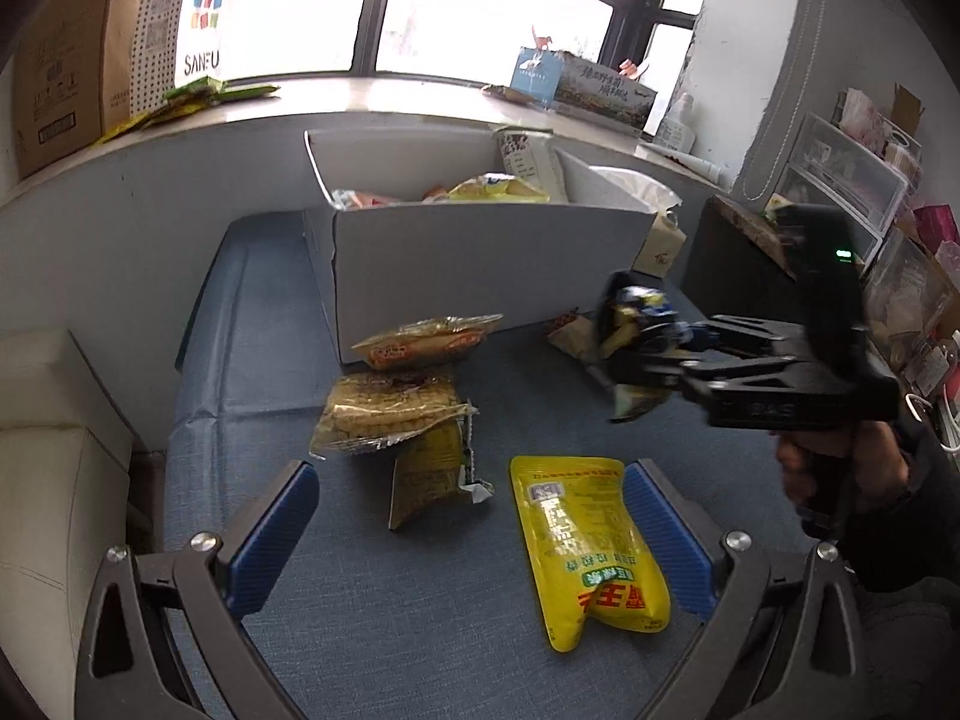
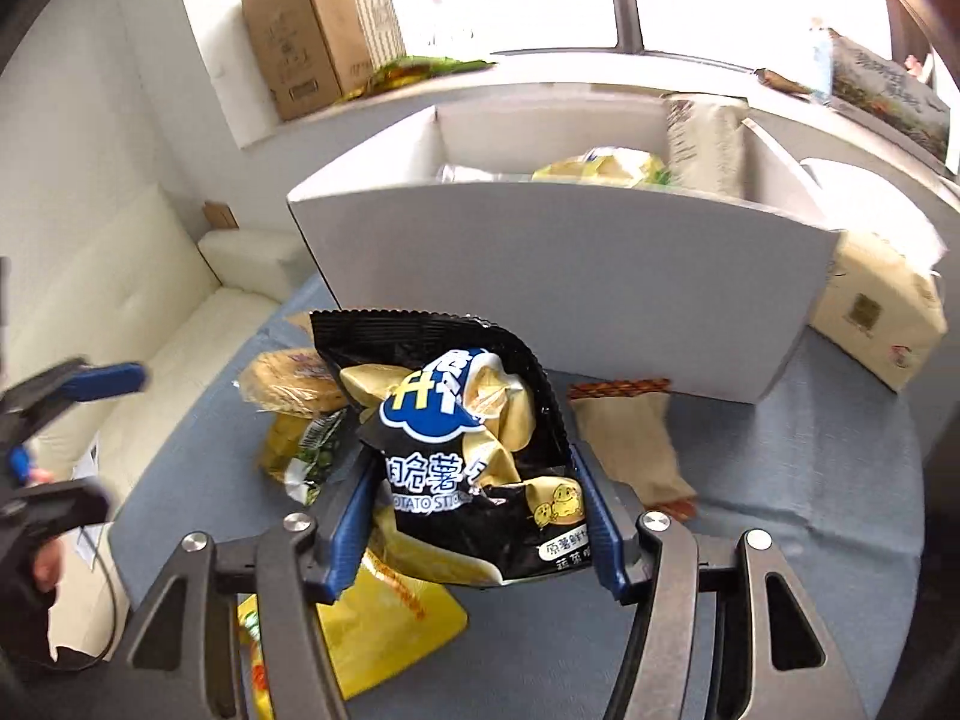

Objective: Organize snacks
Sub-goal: 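Grasp the black chip bag with the right gripper while the left grasps the round cracker pack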

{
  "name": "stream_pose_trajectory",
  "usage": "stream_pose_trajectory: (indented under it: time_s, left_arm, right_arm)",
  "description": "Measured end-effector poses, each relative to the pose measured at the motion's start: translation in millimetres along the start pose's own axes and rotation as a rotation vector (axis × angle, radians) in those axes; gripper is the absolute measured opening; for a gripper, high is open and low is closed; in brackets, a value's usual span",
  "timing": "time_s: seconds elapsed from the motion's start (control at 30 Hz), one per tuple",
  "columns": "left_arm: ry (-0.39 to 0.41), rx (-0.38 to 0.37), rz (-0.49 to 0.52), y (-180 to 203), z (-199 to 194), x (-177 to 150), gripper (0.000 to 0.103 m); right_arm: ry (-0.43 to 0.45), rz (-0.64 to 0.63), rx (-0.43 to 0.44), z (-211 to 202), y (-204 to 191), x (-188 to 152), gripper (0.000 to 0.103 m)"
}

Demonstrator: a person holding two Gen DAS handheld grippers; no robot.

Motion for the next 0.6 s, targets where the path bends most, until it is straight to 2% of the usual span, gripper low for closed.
stream_pose_trajectory:
  time_s: [0.1, 0.27, 0.5, 0.53, 0.6]
  left_arm:
    - [-0.049, 0.006, -0.05, -20, 30, 5, 0.103]
    - [-0.131, 0.023, -0.075, -41, 77, 14, 0.103]
    - [-0.161, 0.026, -0.146, -58, 101, 16, 0.102]
    - [-0.149, 0.026, -0.144, -59, 101, 17, 0.099]
    - [-0.146, 0.015, -0.135, -58, 99, 18, 0.079]
  right_arm:
    - [0.047, 0.027, 0.002, -30, 7, -4, 0.065]
    - [0.095, 0.094, 0.021, -71, 19, -20, 0.065]
    - [0.118, 0.093, 0.006, -90, 11, -33, 0.065]
    - [0.12, 0.094, 0.004, -89, 11, -33, 0.065]
    - [0.116, 0.1, 0.011, -88, 11, -36, 0.065]
Point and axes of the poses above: each gripper's, at about its wrist camera, not at the fingertips, and z roughly the way its jaws point, y to its right, x to its top, the point moved 8 cm from there along z, roughly the way its jaws point, and after that the axes turned 7 degrees about -x, right-handed, at the moved point
